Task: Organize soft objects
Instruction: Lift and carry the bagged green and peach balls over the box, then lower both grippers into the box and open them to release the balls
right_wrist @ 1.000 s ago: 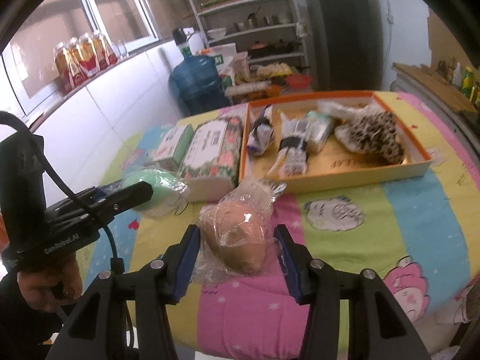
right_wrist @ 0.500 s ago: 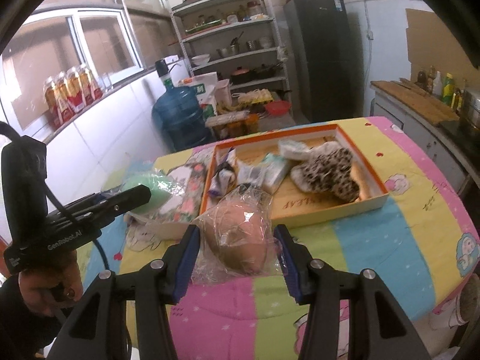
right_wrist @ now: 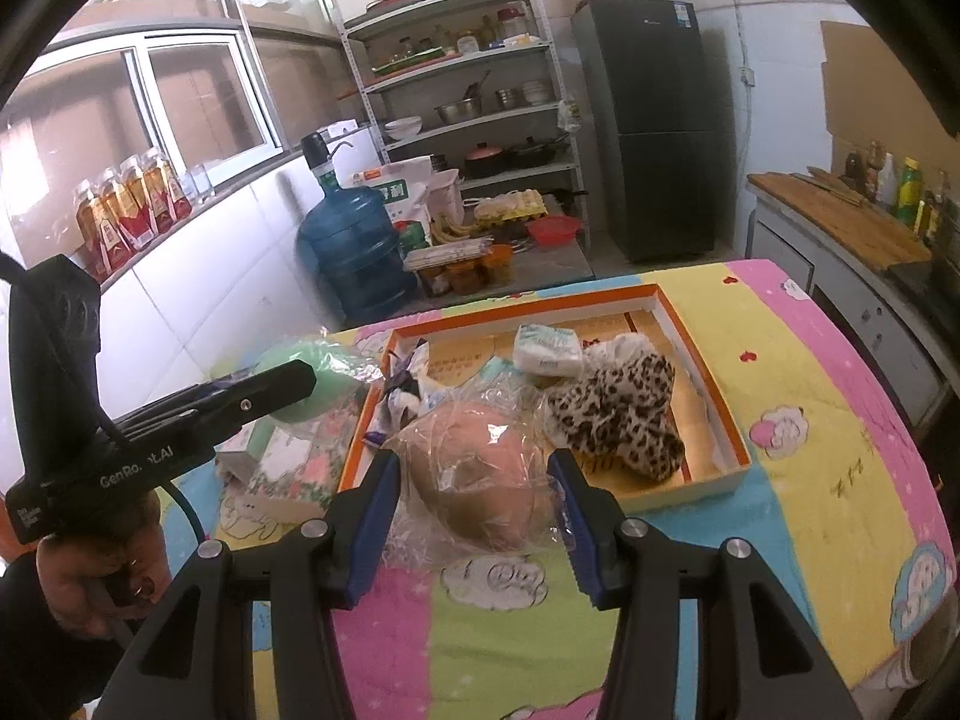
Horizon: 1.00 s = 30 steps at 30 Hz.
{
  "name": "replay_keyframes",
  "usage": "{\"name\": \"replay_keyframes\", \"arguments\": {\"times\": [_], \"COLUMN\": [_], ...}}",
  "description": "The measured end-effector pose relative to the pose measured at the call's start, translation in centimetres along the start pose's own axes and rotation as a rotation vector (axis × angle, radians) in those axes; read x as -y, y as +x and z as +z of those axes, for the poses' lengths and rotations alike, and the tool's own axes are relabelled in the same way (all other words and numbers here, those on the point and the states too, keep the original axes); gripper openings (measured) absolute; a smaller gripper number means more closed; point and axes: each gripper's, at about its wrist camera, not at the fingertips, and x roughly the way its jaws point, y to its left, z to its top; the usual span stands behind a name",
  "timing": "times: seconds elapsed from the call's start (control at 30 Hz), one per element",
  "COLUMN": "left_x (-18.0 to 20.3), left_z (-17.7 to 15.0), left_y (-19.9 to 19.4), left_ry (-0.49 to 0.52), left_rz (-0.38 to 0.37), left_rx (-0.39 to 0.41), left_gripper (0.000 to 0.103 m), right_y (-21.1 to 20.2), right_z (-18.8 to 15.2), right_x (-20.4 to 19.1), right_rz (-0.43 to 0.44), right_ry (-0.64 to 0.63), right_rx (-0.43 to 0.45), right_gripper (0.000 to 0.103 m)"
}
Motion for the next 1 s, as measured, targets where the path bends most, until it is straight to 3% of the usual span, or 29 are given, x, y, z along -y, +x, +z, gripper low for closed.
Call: {"name": "replay_keyframes", "arguments": {"times": [0.53,1.0], "left_x": [-0.5,-1.5], "left_z": [2.8,4.6], "left_y": [7.3,12.4], "left_ry": [-0.090,-0.141], "left_rz": [0.109,0.180], "left_rx": [-0.039,-0.089], "left_gripper": [0.039,0.039], "right_y": [6.4,11.2], "right_z": [3.3,3.9], "right_x": [3.5,5.2], "right_rz": [0.105,0.158], "right_ry": [-0.054,-0.097], "right_rx": [-0.063,-0.136], "right_gripper": [0.051,0.051]}}
